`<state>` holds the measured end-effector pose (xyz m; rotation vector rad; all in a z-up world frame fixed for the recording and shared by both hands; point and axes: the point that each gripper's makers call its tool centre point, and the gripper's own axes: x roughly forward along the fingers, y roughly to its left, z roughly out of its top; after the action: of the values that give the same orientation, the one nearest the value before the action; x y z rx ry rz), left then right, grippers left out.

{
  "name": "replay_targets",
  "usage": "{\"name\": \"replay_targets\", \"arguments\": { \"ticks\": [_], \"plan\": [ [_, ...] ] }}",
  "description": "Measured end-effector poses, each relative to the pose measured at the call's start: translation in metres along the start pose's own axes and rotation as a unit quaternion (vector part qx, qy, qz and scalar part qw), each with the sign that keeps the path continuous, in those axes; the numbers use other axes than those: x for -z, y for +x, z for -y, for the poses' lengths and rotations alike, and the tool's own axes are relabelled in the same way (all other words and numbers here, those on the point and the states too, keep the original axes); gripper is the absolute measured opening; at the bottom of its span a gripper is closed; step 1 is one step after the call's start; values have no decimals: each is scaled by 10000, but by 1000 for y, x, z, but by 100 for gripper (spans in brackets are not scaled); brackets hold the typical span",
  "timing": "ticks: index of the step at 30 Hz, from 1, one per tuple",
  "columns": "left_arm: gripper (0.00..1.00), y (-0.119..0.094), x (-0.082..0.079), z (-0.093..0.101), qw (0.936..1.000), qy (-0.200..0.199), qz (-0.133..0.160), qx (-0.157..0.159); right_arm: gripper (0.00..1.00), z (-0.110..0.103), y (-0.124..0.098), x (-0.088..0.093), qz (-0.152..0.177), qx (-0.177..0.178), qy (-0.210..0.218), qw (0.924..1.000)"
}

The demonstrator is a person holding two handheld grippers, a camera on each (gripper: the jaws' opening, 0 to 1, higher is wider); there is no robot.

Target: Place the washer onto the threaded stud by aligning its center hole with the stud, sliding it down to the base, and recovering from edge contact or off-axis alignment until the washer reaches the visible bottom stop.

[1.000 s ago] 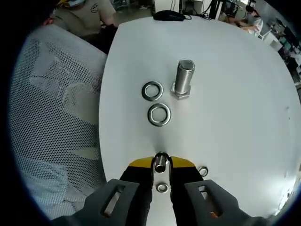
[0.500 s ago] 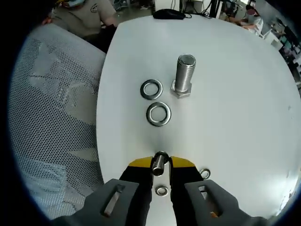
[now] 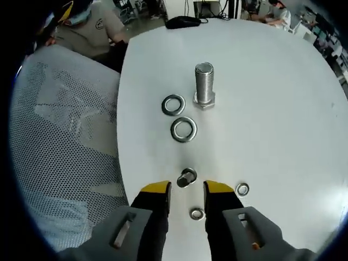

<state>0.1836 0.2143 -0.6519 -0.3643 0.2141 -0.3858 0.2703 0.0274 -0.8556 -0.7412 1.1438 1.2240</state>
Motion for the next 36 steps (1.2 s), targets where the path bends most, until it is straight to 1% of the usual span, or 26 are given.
{"name": "replay_targets", "arguments": {
  "ticks": [3, 5, 8, 9, 12, 13, 14, 15, 17, 18, 19, 20, 21, 22, 23, 24, 25, 26, 28, 29, 32, 36],
  "plan": [
    [24, 0, 0, 0, 10000, 4, -6, 5, 28, 0, -11, 0, 158, 39, 96, 9998],
    [24, 0, 1, 0, 10000, 10, -23, 8, 28, -3, -20, -1, 340, -3, 228, 9992],
    [23, 0, 2, 0, 10000, 24, -65, 17, 28, -7, -35, -2, 606, 39, 314, 9977],
    [23, 0, 2, 0, 10000, 29, -81, 24, 28, -7, -43, -6, 846, 83, 384, 9956],
    [23, 0, 3, 1, 9999, 30, -99, 28, 28, -15, -63, -8, 1215, 62, 603, 9907],
    [22, 0, 3, 1, 9999, 32, -109, 23, 28, -12, -75, -12, 1520, 168, 735, 9855],
    [22, 0, 3, 1, 9999, 35, -114, 24, 28, -10, -84, -15, 1745, 254, 877, 9804],
    [22, 0, 3, 1, 9999, 36, -116, 28, 28, -11, -96, -16, 1994, 262, 1075, 9737],
    [22, 0, 3, 1, 9999, 39, -113, 35, 27, -15, -112, -15, 2243, 257, 1229, 9664],
    [22, 0, 3, 1, 9999, 40, -112, 39, 27, -16, -123, -14, 2456, 340, 1297, 9601],
    [22, 0, 3, 1, 9999, 42, -108, 45, 26, -15, -128, -13, 2523, 401, 1324, 9577],
    [22, 0, 3, 2, 9999, 44, -101, 57, 26, -13, -140, -11, 2759, 622, 1370, 9493],
    [22, 0, 2, 2, 9999, 45, -95, 63, 26, -14, -147, -9, 2880, 681, 1469, 9439],
    [22, 0, 2, 2, 9999, 44, -90, 60, 26, -18, -157, -5, 3052, 712, 1681, 9346],
    [22, 0, 2, 2, 9999, 44, -90, 61, 26, -22, -163, -3, 3179, 735, 1744, 9290],
    [22, 0, 2, 2, 9999, 47, -91, 73, 26, -27, -172, 1, 3354, 782, 1855, 9203],
    [22, 0, 2, 3, 9999, 50, -89, 84, 26, -31, -176, 5, 3413, 787, 1926, 9166],
    [22, 1, 2, 3, 9999, 61, -87, 106, 26, -38, -179, 12, 3442, 803, 1935, 9152],
    [21, 1, 3, 4, 9998, 69, -107, 123, 26, -49, -183, 21, 3551, 821, 2098, 9073],
    [21, 1, 3, 4, 9998, 67, -114, 121, 26, -54, -183, 25, 3579, 803, 2130, 9056],
    [21, 0, 3, 3, 9999, 42, -123, 75, 26, -75, -183, 34, 3605, 681, 2160, 9049],
    [22, 0, 1, 2, 10000, 12, -48, -1, 26, -90, -182, 37, 3663, 540, 2023, 9066]
  ]
}}
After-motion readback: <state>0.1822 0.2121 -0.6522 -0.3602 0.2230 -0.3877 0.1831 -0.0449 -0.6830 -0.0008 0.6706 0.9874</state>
